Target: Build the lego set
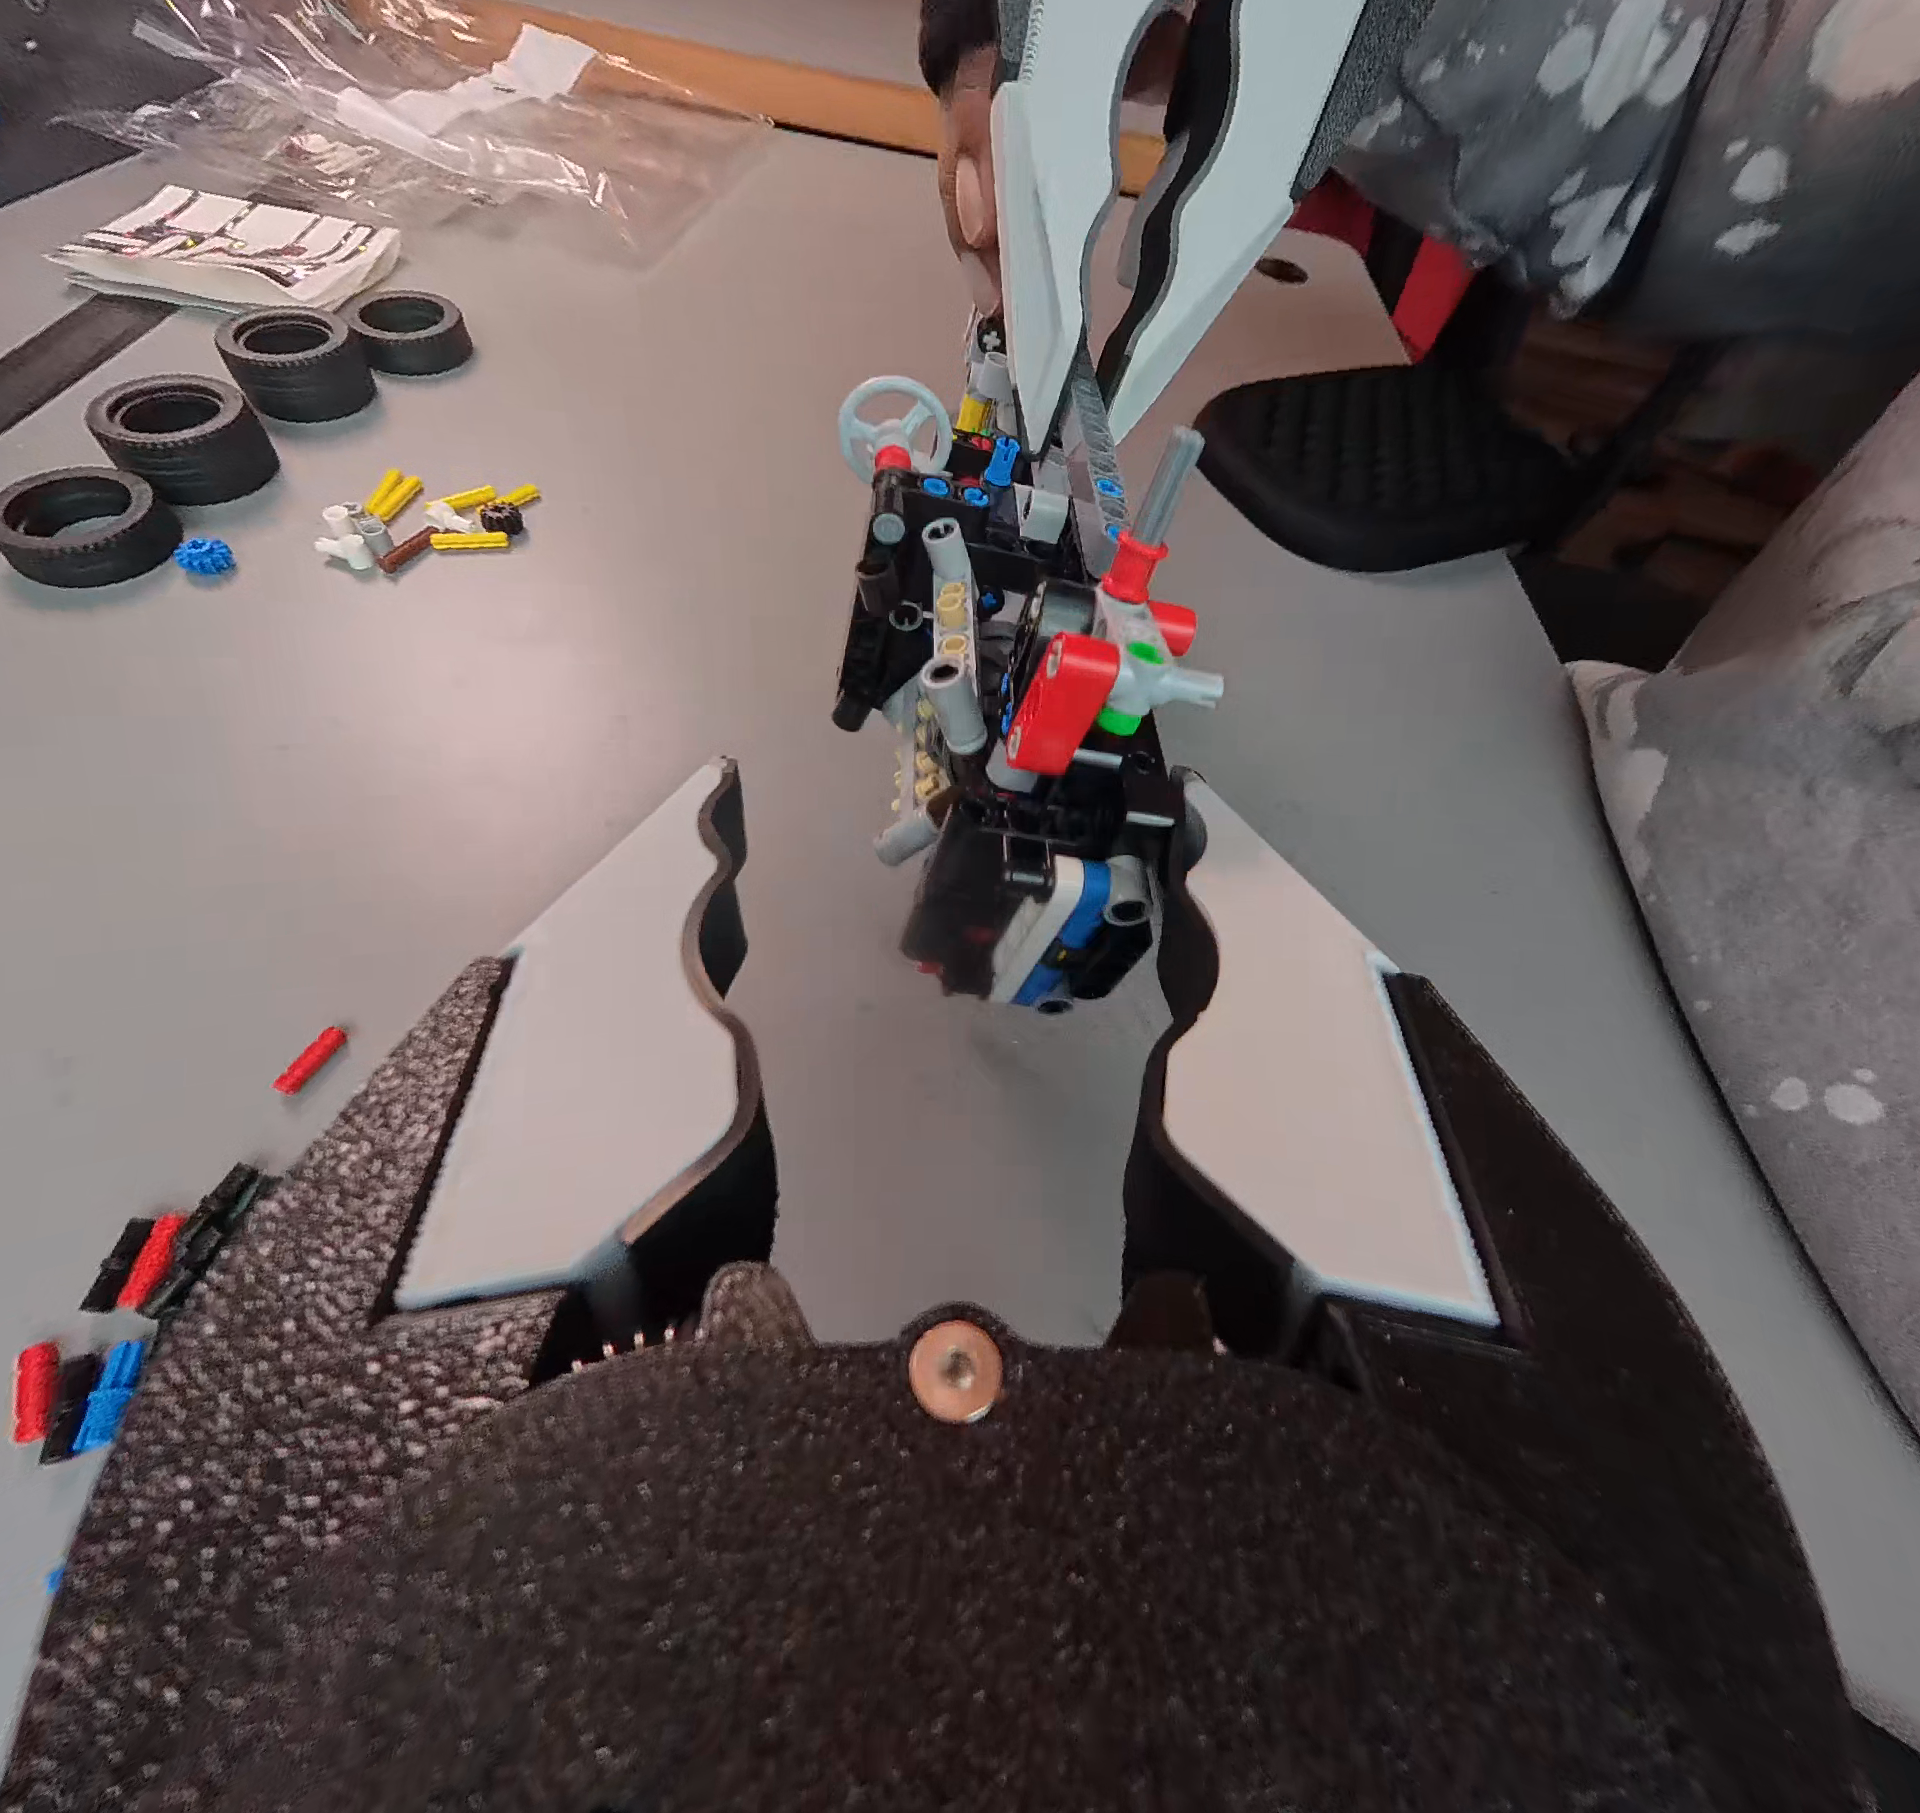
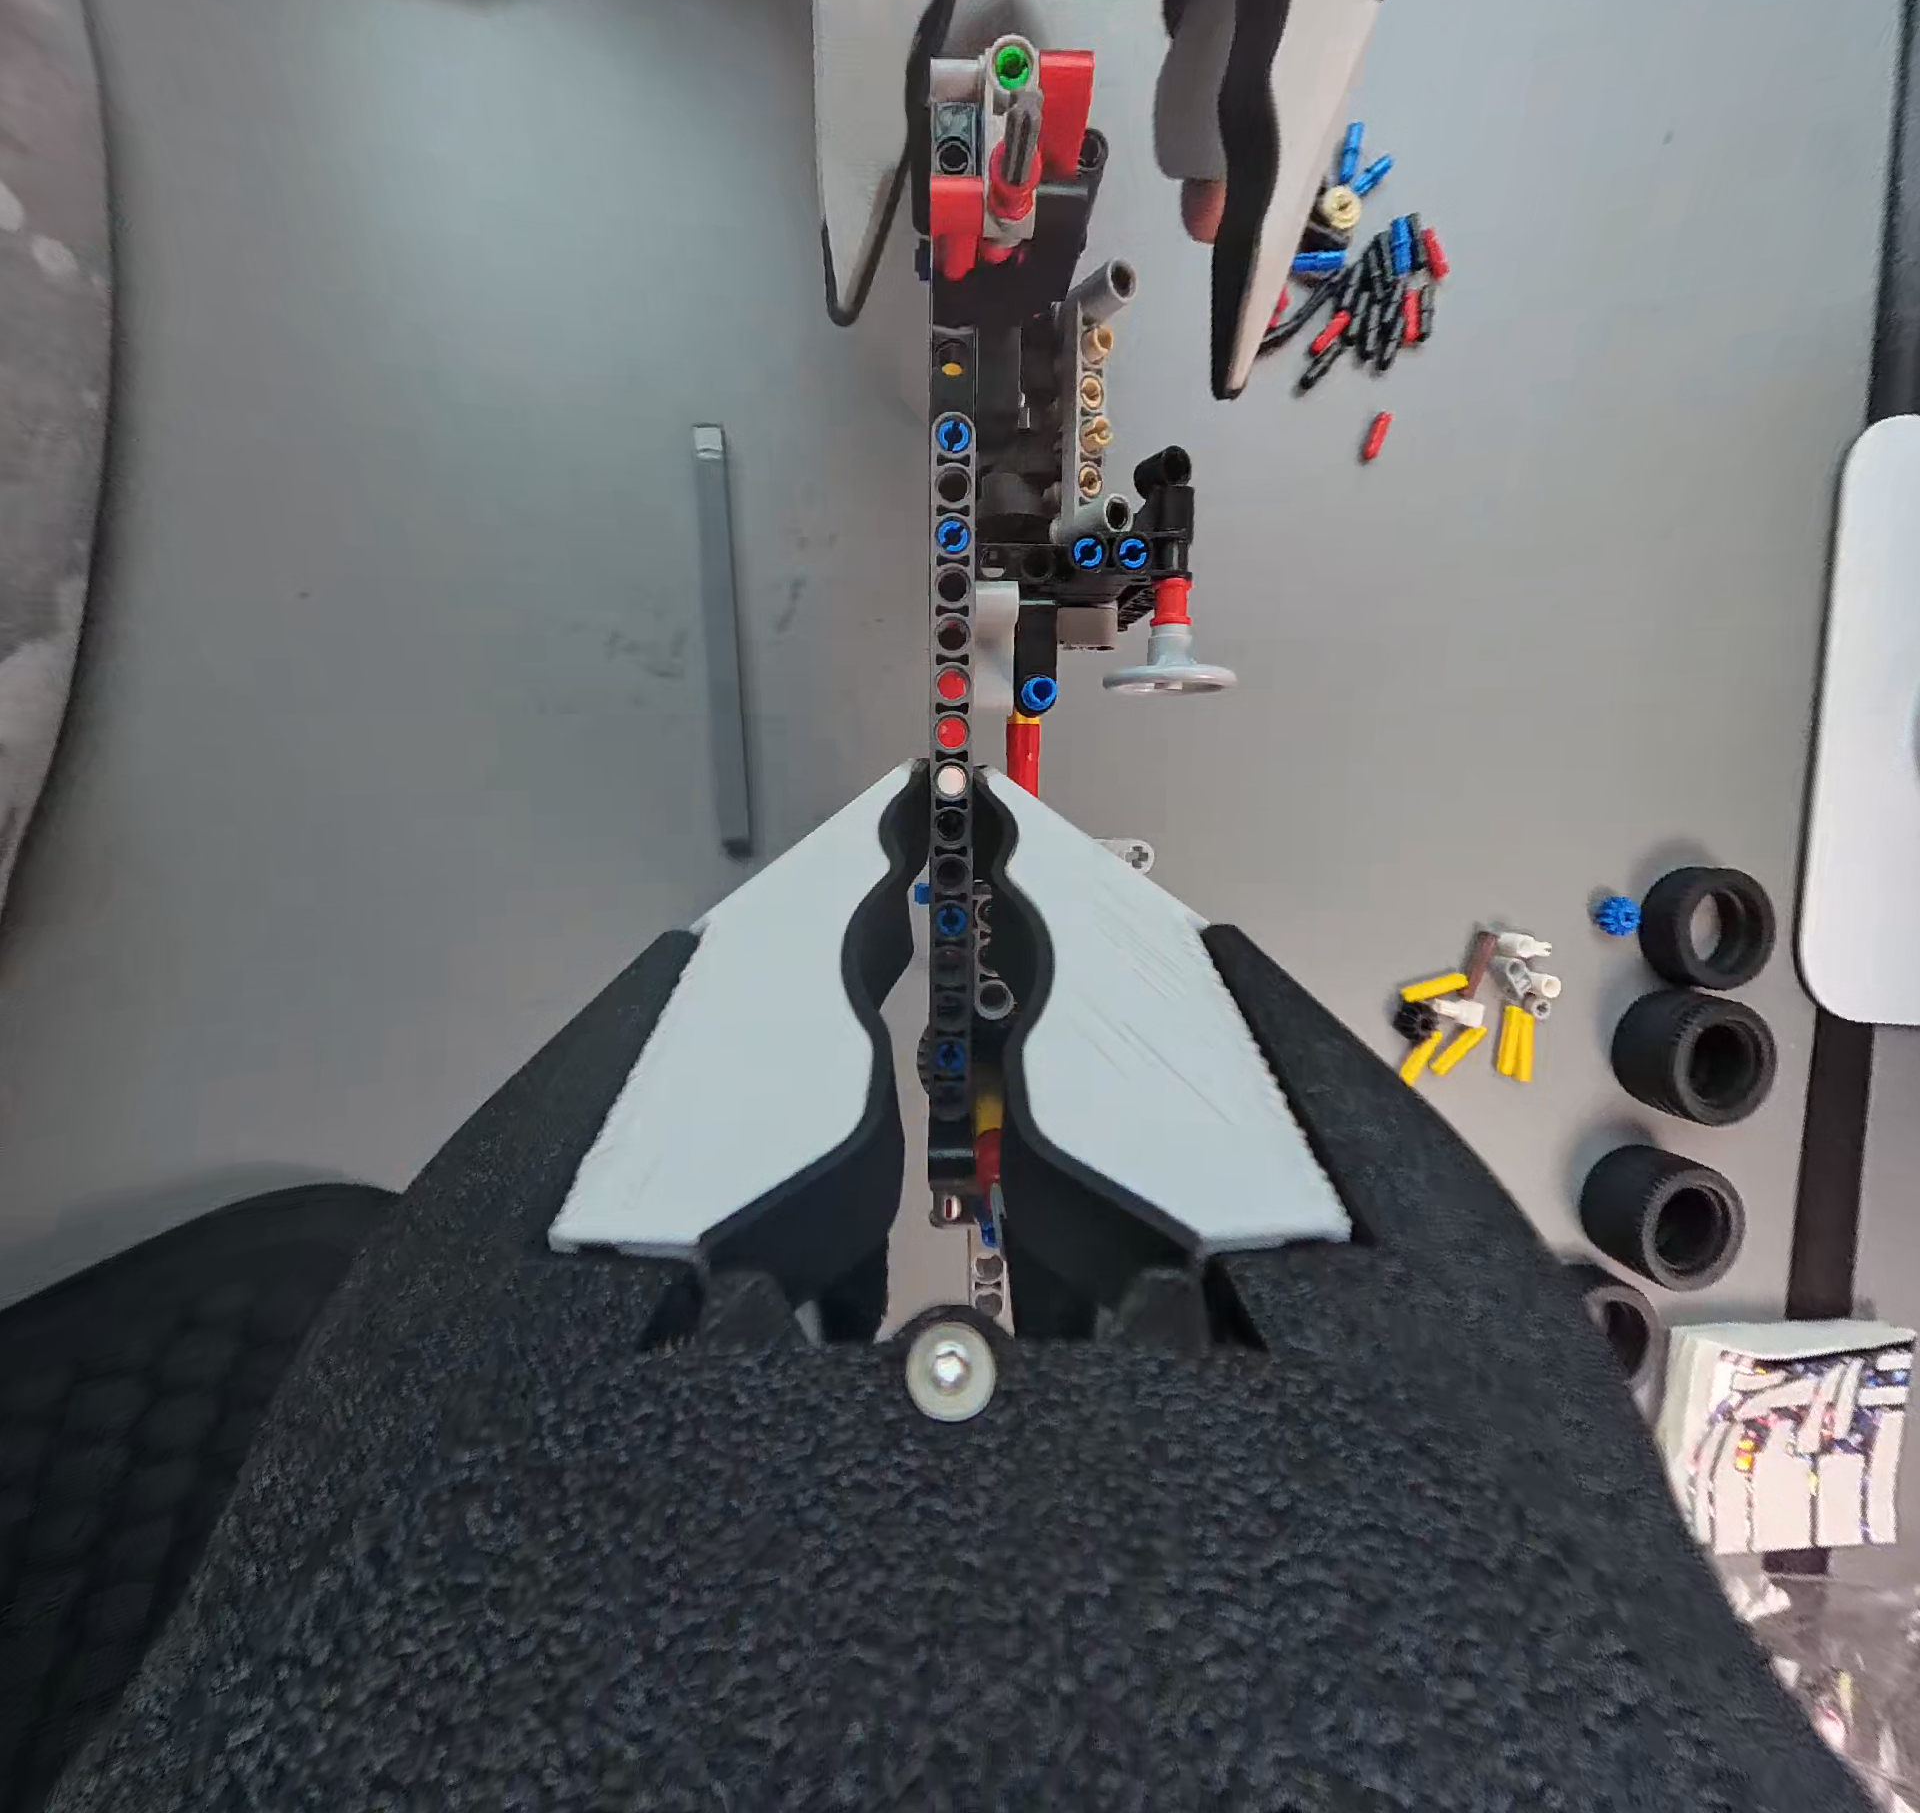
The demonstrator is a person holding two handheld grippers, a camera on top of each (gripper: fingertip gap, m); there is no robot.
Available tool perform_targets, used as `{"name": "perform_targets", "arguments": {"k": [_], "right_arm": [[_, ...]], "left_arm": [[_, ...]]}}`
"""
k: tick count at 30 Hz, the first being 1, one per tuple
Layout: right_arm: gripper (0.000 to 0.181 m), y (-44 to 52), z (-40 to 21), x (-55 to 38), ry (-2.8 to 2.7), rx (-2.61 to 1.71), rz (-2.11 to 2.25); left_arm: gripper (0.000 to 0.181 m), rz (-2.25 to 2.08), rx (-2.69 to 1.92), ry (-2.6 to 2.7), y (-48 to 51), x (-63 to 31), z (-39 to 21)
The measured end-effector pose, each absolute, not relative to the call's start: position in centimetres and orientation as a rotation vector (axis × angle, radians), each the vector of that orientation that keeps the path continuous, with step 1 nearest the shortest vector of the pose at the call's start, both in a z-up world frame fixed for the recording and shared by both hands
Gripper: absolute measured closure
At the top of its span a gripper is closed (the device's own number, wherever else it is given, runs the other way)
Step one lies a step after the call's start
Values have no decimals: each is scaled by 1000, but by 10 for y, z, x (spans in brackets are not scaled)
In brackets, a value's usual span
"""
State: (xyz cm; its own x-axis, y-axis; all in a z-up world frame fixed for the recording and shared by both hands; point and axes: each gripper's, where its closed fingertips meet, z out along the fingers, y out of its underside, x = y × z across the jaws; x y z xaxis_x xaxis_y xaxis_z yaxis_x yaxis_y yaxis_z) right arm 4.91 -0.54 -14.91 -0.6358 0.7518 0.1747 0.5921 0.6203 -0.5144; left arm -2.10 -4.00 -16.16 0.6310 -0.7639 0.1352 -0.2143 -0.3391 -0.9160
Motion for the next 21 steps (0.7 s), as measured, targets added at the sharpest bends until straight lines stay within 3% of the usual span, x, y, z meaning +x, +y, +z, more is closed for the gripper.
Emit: {"name": "perform_targets", "arguments": {"k": [1,5,13,21], "right_arm": [[175,-8,-152,52,-2502,-1077,595],[175,-14,-155,51,-2529,-1086,584],[170,-24,-154,44,-2555,-1046,563],[170,-36,-153,27,-2576,-969,545]], "left_arm": [[100,-671,-1880,812,-41,-16,-165],[103,-588,-1922,920,-45,6,-177],[134,-509,-1940,835,-31,6,-184],[135,-529,-1953,823,-32,5,-185]]}}
